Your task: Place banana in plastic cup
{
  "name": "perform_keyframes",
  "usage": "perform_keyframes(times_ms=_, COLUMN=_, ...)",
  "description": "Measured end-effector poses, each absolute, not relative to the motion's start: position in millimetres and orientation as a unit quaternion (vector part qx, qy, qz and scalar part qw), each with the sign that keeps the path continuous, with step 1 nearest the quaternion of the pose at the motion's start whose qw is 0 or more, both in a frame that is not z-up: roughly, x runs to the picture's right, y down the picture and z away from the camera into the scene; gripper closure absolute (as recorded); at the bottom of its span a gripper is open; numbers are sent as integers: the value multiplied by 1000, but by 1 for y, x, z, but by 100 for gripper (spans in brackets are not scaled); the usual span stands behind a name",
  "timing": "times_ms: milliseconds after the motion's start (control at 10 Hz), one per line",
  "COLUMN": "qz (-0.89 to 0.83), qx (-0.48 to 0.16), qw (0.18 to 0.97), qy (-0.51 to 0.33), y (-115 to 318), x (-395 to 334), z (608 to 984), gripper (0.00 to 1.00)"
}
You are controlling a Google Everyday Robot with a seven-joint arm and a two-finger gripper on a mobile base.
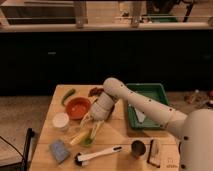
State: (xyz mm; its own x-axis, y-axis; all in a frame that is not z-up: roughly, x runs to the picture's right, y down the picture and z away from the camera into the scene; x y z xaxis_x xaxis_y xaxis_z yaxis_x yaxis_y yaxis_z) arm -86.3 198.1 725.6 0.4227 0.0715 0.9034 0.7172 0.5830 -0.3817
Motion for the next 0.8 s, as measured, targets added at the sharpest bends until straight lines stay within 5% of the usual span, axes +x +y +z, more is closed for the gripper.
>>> perform_keyframes(times_ms=800, qz=-220, qx=-397, qw=743, qy=-492, y=200, x=-83, z=725, gripper=20)
